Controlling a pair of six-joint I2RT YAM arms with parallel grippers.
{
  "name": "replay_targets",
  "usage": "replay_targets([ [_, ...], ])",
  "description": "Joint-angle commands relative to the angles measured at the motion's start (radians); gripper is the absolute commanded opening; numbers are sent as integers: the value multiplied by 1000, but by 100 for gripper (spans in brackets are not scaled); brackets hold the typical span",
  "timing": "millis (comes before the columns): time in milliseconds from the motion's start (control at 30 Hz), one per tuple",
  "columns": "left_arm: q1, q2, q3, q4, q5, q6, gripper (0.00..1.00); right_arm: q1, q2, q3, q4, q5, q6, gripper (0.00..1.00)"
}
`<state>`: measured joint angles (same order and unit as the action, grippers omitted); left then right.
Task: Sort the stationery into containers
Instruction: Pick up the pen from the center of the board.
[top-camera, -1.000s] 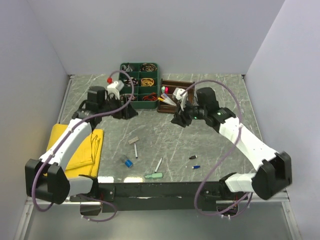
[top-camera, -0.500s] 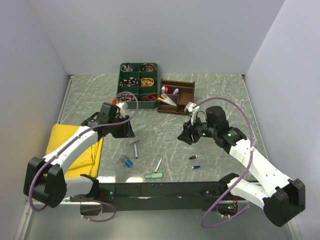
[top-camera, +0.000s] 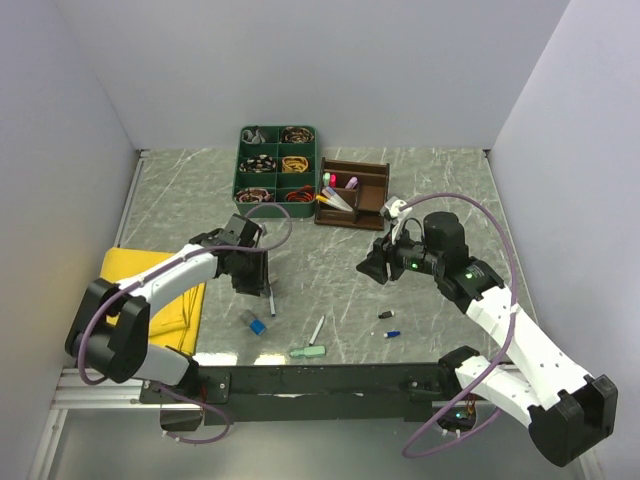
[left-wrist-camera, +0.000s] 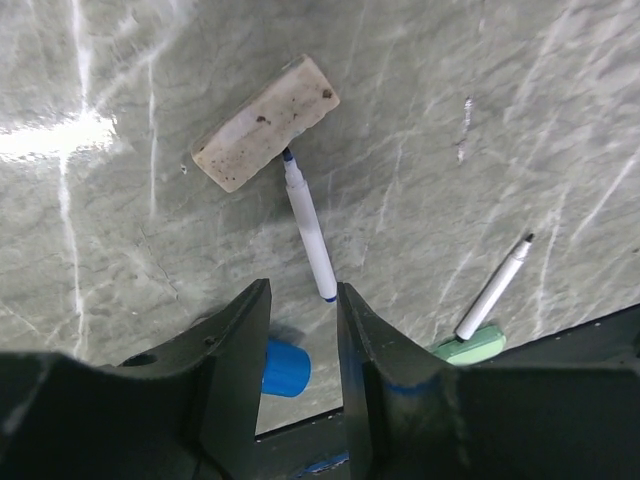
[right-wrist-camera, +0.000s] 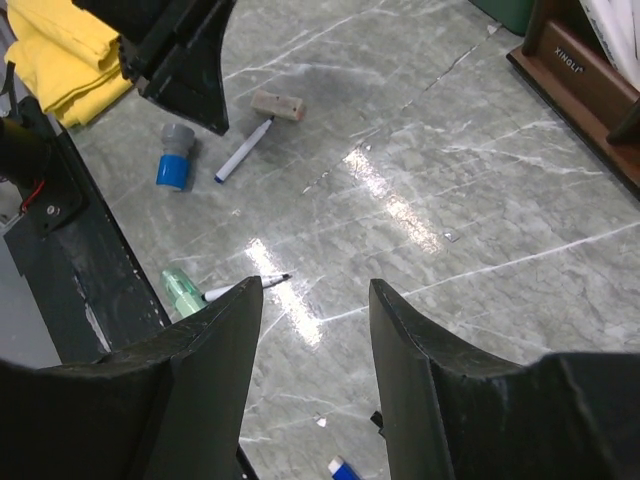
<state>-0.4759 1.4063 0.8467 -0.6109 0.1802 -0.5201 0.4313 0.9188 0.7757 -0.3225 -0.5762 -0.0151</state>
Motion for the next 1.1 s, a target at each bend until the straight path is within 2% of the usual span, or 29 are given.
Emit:
replay_targets([
  [0, -21, 31, 0, 8, -16, -27, 39, -8, -26, 10, 33, -5, -5, 55],
  [467, -82, 164, 46, 22, -80, -34, 40, -20, -41, 13, 19, -1, -46, 55],
  [700, -147, 214, 58, 14, -116, -35, 39, -62, -40, 16, -15, -22, -75, 55],
  [1067, -248, 267, 6, -7, -153, -63, 27, -105, -98, -9, -87, -25, -175, 54],
])
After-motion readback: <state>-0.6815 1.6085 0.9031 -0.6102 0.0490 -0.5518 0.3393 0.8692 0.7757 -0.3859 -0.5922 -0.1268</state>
